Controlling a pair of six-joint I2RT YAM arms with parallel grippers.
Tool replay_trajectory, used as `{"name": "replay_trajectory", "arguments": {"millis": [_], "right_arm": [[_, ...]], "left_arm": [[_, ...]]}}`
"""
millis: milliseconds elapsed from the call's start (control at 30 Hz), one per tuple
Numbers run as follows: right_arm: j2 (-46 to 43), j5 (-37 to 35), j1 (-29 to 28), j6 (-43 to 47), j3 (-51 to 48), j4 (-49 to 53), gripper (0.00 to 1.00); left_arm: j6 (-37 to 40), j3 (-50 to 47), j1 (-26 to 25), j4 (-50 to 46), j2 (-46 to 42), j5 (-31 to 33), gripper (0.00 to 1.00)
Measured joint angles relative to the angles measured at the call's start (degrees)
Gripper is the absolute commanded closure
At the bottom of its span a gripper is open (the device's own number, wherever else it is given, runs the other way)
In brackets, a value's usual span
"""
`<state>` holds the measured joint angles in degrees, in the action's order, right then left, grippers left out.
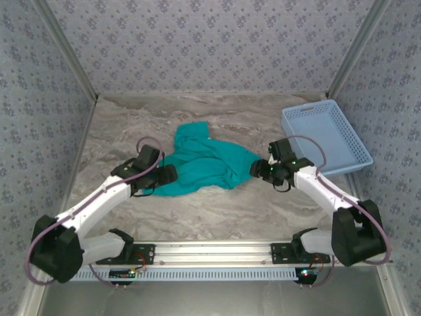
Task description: Fold the inside-out t-shirt
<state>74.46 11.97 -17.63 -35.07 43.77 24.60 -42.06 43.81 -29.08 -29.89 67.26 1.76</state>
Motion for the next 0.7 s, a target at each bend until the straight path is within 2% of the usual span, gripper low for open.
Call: {"name": "replay_trajectory", "arguments": {"millis": [133, 200, 233, 267, 300, 333, 400, 433, 633, 667, 700], "right_arm": [[7.72, 3.65, 3.06, 0.39, 2.43, -3.74, 0.38], [11.85, 5.33, 3.8, 0.39, 2.93, -5.97, 0.4], [13.64, 5.9, 3.98, 0.44, 3.15, -6.88, 0.45], [15.47, 6.36, 4.02, 0.74, 3.41, -7.85, 0.58], [17.27, 6.78, 4.07, 0.94, 3.58, -9.07, 0.76], [18.32, 6.97, 4.09, 0.9, 3.76, -9.75, 0.87], [20.17, 7.48, 4.31, 0.94, 4.15, -11.26, 0.97], [20.26, 7.5, 4.55, 0.79, 4.17, -11.61, 0.99], [13.66, 4.04, 6.27, 1.29, 5.6, -9.88, 1.0], [11.54, 3.26, 6.67, 1.33, 6.32, -9.14, 1.0], [9.4, 2.51, 7.08, 1.36, 7.19, -8.37, 1.0]], "left_arm": [[-0.31, 3.52, -0.07, 4.2, 6.34, 0.22, 0.12], [-0.66, 4.66, -0.07, 6.16, 9.51, 0.5, 0.12], [-0.7, 5.25, -0.07, 6.71, 11.02, 0.66, 0.16], [-0.96, 5.99, 0.09, 7.43, 13.14, 0.83, 0.27], [-1.27, 6.67, 0.26, 8.28, 15.28, 0.76, 0.44], [-1.18, 7.1, 0.59, 9.11, 16.94, 0.52, 0.6], [-1.16, 7.58, 1.64, 10.82, 20.11, -0.31, 0.9], [-1.16, 7.72, 2.21, 11.06, 21.16, -0.76, 1.0], [-0.37, 8.28, 5.79, 10.95, 20.81, -2.84, 1.0], [-0.11, 8.7, 6.25, 10.75, 20.31, -3.43, 0.96], [0.24, 9.29, 6.67, 10.43, 19.61, -4.13, 0.74]]}}
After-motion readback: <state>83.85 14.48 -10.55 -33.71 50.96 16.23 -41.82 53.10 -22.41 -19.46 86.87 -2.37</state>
